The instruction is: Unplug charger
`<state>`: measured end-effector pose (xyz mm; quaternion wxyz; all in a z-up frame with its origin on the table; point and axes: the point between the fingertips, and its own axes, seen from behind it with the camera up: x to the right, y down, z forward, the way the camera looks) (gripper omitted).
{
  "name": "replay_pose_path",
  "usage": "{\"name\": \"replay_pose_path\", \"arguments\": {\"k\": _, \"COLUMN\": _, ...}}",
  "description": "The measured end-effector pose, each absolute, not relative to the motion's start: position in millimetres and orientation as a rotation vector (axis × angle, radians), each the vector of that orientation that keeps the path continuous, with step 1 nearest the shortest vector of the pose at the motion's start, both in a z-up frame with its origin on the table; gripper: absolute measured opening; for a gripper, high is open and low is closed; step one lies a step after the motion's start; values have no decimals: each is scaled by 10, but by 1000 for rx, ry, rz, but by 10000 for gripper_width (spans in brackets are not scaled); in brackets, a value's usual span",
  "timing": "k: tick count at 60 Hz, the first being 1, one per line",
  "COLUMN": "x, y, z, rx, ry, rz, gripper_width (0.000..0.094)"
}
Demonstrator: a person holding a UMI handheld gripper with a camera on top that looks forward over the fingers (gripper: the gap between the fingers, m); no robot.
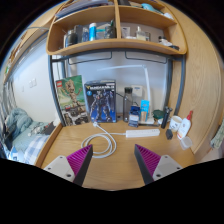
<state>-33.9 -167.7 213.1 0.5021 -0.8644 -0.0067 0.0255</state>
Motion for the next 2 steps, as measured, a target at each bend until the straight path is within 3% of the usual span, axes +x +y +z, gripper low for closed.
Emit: {"name": "replay_pose_path", "arguments": {"k": 2, "x": -345, "y": -1689, "z": 2118, "rx": -2092, "ry": -12, "rz": 65, "gripper_width": 849}}
